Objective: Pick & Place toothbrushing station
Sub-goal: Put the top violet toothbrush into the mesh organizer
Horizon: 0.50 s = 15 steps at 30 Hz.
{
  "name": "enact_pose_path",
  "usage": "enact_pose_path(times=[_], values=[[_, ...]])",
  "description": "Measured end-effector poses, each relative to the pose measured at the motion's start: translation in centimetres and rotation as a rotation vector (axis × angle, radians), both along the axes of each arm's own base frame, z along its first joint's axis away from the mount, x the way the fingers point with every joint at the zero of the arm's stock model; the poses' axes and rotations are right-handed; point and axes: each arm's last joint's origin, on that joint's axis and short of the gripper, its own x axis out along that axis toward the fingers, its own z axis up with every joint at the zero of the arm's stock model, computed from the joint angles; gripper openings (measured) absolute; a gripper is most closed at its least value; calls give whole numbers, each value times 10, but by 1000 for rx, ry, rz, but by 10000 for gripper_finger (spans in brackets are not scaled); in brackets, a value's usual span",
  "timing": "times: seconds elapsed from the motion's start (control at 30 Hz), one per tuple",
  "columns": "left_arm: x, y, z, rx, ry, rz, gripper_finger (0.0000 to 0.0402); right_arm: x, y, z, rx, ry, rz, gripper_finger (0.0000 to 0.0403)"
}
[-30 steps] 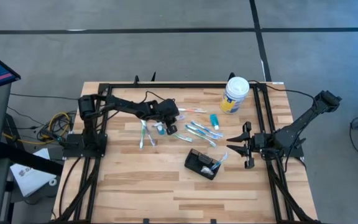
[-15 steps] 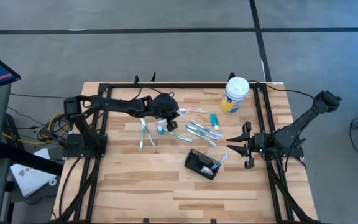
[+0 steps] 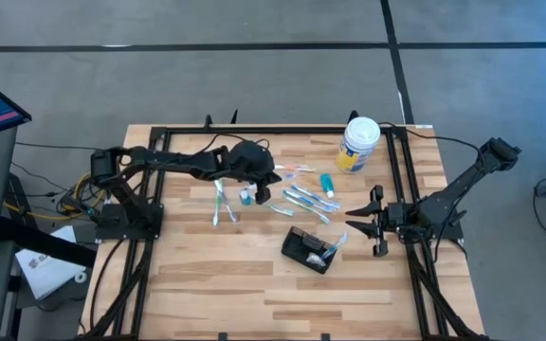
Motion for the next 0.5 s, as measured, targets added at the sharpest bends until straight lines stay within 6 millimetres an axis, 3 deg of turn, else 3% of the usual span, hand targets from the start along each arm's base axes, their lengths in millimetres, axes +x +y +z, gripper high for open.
enact_pose_path(times=[0.5], values=[[9, -6, 14, -25, -179, -125, 1, 0, 0, 0, -2, 3, 0, 98]])
